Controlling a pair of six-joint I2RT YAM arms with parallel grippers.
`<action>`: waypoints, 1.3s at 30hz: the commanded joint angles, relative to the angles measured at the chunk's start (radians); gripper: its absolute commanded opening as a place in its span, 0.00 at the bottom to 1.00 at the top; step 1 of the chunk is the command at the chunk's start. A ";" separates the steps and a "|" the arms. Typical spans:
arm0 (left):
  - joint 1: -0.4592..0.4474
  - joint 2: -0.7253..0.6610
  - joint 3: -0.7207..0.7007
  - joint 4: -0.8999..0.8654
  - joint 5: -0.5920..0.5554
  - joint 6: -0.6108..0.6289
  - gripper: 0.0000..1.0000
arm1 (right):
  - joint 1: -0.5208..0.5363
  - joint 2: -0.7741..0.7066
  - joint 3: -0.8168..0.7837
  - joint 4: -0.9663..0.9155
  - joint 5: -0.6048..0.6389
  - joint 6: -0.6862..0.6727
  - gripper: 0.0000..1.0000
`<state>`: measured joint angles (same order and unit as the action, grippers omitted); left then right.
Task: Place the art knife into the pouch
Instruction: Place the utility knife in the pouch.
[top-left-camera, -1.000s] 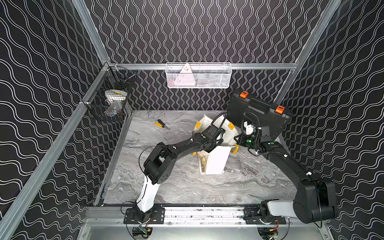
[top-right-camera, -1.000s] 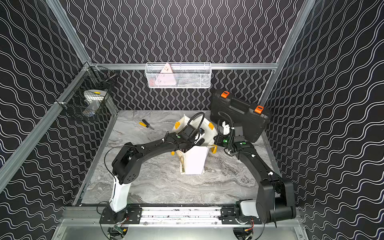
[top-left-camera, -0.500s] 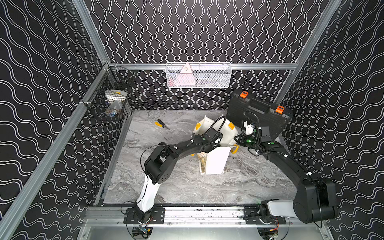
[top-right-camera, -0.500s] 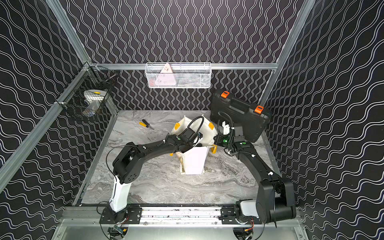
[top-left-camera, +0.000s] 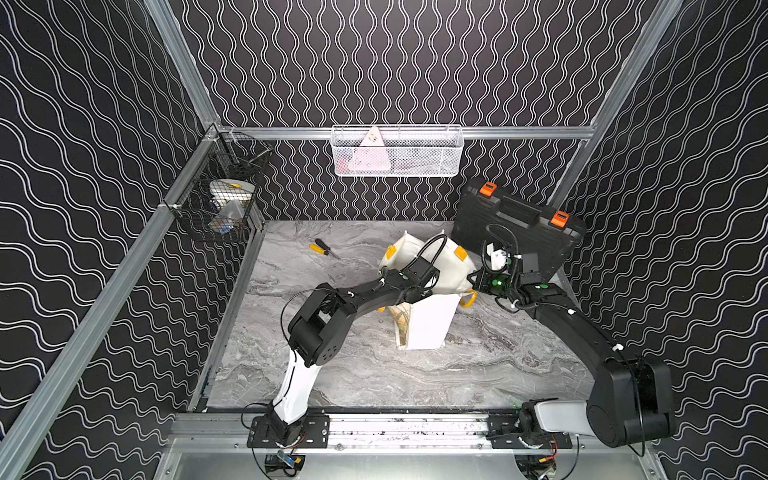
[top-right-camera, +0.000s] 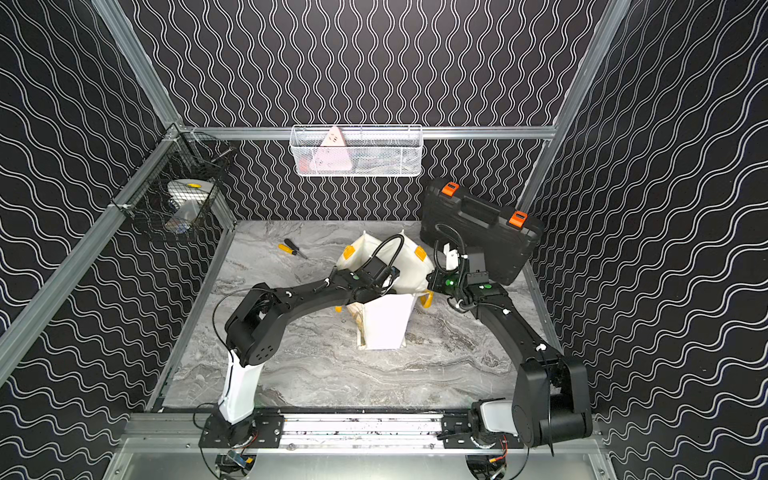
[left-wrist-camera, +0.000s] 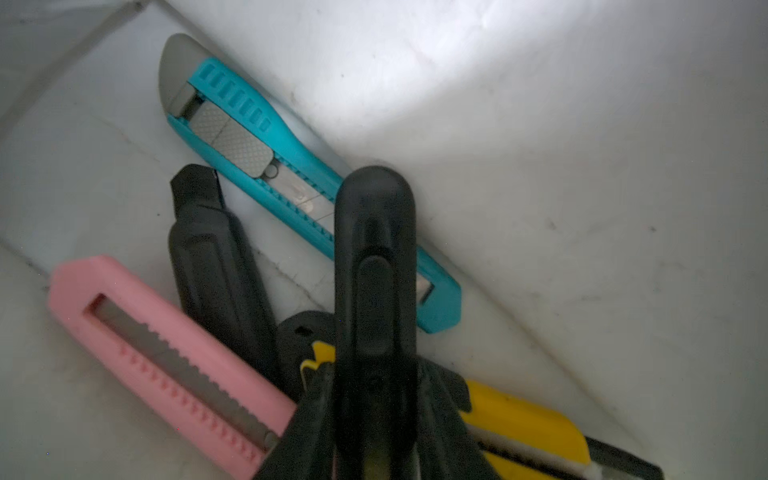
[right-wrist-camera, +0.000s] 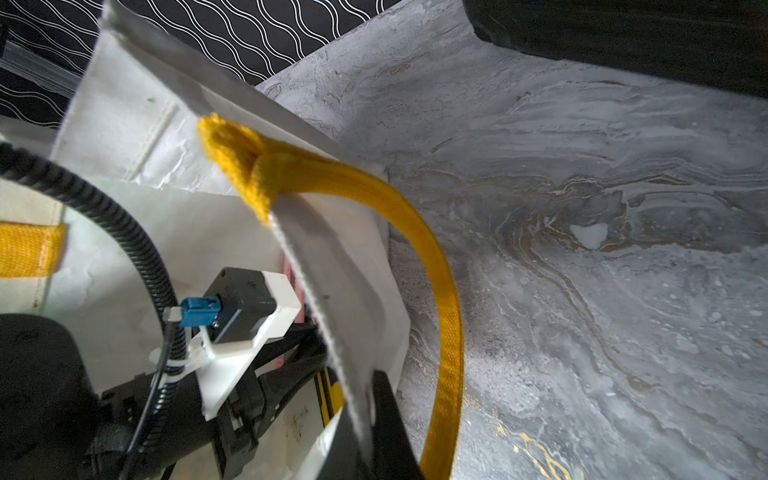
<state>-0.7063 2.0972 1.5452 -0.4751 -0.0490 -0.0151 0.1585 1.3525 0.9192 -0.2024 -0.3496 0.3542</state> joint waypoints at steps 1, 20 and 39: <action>0.008 0.003 -0.006 -0.069 -0.057 0.030 0.31 | -0.003 -0.009 0.003 -0.002 0.016 -0.011 0.00; 0.022 -0.004 -0.019 -0.067 -0.084 0.036 0.50 | -0.008 -0.034 0.021 -0.031 0.025 -0.020 0.00; 0.022 -0.110 -0.082 0.050 0.038 0.015 0.81 | -0.007 -0.024 0.015 -0.014 0.006 -0.012 0.00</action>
<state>-0.6857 2.0022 1.4635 -0.4511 -0.0444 0.0017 0.1532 1.3254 0.9314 -0.2485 -0.3538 0.3473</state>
